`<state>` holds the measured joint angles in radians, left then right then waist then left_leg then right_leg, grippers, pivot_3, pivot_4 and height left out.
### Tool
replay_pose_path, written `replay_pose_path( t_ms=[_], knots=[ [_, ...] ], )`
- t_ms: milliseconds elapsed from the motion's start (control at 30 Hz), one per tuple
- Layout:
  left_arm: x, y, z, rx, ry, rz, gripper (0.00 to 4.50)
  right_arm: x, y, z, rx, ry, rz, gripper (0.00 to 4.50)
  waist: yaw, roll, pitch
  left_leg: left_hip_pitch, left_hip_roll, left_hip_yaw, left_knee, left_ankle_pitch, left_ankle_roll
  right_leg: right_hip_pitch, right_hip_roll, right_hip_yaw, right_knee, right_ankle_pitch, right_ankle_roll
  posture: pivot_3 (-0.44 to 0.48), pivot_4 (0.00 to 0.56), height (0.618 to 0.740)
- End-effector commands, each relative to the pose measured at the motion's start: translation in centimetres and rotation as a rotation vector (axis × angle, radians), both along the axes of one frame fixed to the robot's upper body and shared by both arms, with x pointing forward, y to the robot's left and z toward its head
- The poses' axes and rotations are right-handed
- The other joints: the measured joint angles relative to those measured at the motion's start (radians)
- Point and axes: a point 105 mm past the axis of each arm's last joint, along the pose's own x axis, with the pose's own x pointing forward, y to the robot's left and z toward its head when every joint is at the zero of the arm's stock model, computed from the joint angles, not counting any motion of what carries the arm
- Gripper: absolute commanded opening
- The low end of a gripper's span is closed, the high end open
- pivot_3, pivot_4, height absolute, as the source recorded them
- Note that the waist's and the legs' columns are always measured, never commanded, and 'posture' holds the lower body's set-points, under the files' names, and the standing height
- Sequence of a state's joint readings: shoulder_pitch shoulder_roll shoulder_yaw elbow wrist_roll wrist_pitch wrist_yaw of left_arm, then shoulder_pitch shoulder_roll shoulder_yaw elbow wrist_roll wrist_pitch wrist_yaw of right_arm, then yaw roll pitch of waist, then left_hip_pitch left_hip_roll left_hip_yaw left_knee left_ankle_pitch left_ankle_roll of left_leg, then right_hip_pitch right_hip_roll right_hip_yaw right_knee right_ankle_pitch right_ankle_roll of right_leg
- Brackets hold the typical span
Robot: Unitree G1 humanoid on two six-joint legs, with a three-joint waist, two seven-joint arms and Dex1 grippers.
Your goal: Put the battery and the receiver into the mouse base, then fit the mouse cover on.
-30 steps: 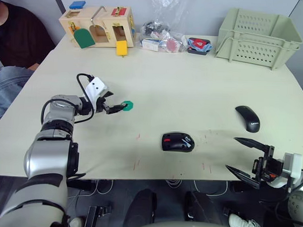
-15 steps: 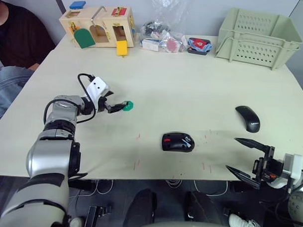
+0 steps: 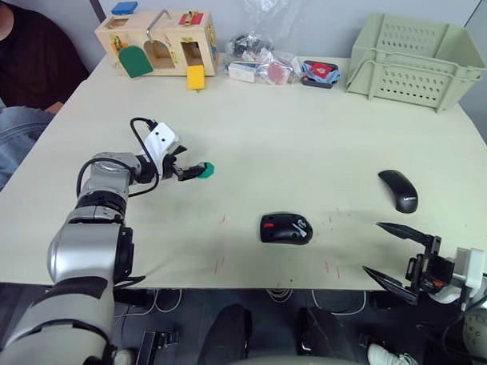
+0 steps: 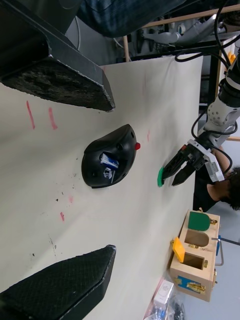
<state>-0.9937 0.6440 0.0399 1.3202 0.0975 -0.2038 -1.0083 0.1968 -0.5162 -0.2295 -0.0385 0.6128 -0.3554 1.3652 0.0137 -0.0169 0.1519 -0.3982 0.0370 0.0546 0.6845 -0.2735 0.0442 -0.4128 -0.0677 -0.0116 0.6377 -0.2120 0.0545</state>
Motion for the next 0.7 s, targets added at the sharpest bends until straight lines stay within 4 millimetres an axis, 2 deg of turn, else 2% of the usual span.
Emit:
replay_pose_path(
  t_ms=[33,100,233,700],
  knots=[
    [0.19,0.19,1.17,-0.020,-0.024,-0.002,4.43,-0.19,0.27,0.65,-0.002,-0.035,0.008,4.50,0.000,0.000,0.000,0.000,0.000,0.000,0.000,0.000,0.000,0.000,0.000,0.000,0.000,0.000,0.000,0.000,0.150,0.740],
    [0.15,0.17,1.21,-0.025,-0.023,-0.005,3.76,-0.20,0.26,0.64,-0.002,-0.034,0.009,4.50,0.000,0.000,0.000,0.000,0.000,0.000,0.000,0.000,0.000,0.000,0.000,0.000,0.000,0.000,0.000,0.000,0.150,0.740],
    [0.12,0.08,1.20,-0.028,-0.020,-0.012,1.80,-0.24,0.22,0.52,-0.002,-0.031,0.009,4.50,0.000,0.000,0.000,0.000,0.000,0.000,0.000,0.000,0.000,0.000,0.000,0.000,0.000,0.000,0.000,0.000,0.150,0.740],
    [-0.08,-0.05,1.02,-0.049,0.001,-0.024,1.80,-0.26,0.29,0.14,-0.002,-0.033,0.006,4.50,0.000,0.000,0.000,0.000,0.000,0.000,0.000,0.000,0.000,0.000,0.000,0.000,0.000,0.000,0.000,0.000,0.150,0.740]
  ],
)
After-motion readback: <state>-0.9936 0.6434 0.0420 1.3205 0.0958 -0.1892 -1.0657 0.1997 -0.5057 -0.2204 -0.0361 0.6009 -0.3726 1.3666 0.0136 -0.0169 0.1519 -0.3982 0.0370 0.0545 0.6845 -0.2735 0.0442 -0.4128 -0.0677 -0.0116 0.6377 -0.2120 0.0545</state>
